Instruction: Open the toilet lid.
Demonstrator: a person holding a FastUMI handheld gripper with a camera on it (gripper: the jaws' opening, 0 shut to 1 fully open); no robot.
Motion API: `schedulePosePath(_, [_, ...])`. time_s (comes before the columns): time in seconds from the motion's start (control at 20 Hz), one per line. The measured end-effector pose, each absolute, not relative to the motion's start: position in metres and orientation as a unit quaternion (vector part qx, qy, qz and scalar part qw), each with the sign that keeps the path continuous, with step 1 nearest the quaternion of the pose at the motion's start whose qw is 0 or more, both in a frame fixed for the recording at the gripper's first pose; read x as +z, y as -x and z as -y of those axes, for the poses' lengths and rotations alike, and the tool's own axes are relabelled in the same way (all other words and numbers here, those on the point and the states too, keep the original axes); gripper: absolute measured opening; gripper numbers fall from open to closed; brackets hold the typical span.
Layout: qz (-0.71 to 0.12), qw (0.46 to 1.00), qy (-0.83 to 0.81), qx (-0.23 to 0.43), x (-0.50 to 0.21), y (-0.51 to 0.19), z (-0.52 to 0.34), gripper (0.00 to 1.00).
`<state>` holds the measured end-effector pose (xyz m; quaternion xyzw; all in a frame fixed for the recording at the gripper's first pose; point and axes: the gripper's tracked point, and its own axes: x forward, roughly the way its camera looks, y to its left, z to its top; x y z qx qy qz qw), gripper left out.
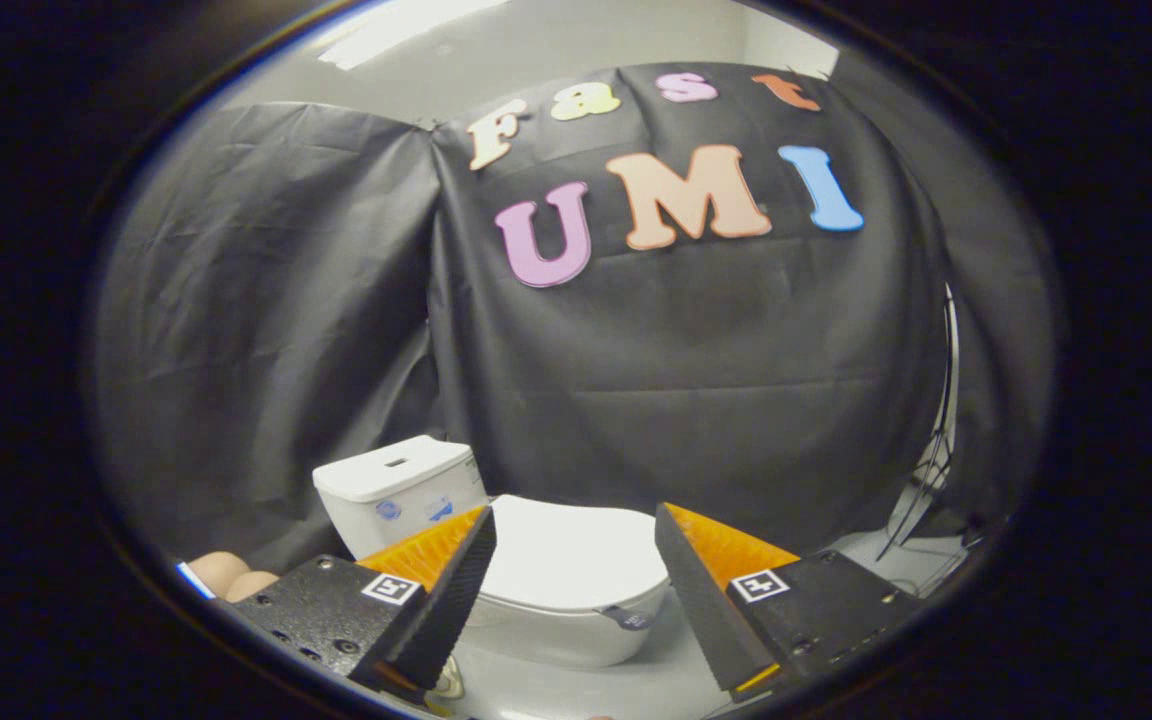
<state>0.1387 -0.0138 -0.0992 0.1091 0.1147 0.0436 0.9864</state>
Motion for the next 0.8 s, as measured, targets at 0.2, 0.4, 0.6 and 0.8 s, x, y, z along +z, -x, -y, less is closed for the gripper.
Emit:
schedulePosePath(0.2, [-0.153,0.970,-0.183,0.043,-0.146,-0.178,0.040,0.97])
schedulePosePath(0.4, [-0.204,0.943,-0.260,0.041,-0.204,-0.209,0.053,0.96])
schedulePosePath(0.6, [-0.242,0.914,-0.324,0.045,-0.254,-0.235,0.049,0.96])
schedulePosePath(0.8, [-0.277,0.874,-0.397,0.041,-0.304,-0.251,0.042,0.95])
